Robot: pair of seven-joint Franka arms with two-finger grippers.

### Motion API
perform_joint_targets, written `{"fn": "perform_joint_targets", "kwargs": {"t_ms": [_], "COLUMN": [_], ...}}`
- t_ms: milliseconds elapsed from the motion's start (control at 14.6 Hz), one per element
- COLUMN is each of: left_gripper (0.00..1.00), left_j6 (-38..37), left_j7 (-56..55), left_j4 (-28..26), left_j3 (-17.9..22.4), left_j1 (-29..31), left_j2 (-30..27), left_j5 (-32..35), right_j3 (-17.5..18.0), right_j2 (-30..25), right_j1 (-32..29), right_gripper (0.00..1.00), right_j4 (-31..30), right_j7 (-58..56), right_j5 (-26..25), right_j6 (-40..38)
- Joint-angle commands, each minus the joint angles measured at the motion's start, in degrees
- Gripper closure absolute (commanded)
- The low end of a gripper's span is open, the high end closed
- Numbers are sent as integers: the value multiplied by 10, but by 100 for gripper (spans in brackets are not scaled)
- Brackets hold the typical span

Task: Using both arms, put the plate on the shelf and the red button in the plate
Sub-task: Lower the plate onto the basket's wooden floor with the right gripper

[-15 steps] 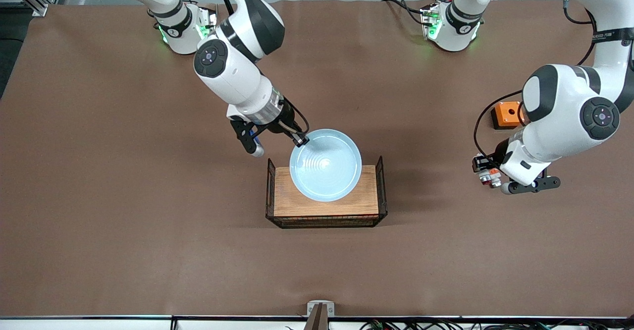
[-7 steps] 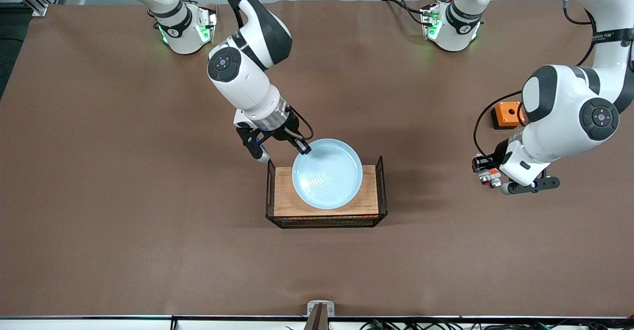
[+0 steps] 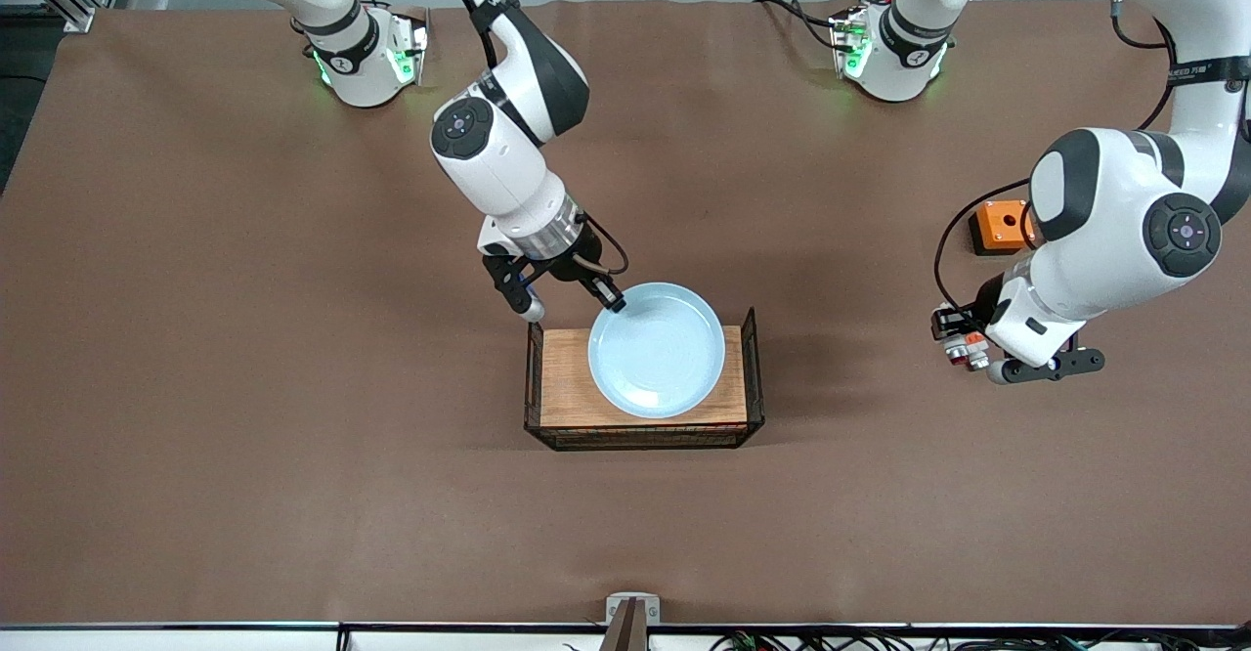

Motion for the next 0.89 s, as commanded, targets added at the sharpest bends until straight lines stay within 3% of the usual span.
{"fn": "perform_joint_targets", "kwargs": {"t_ms": [0,479,821], "left_gripper": [66,66,66], "left_j6": [-7,-7,-7], "left_j7": [-5,-5,-5], "left_j4": [5,6,5], "left_j3": [0,0,0], "left_j1": [0,-1,0], "left_j2": [1,1,1], "left_j5": [-7,-8,-8], "right_j3": [-7,-8,-8], "right_j2": [-1,20,27], "right_j1": [9,14,17], "right_gripper": [100,99,95], "right_j4": [-9,-10,-9], "right_j7": [11,12,12], "right_j5": [-18,-70,-73], "right_j6": [18,21,21]}}
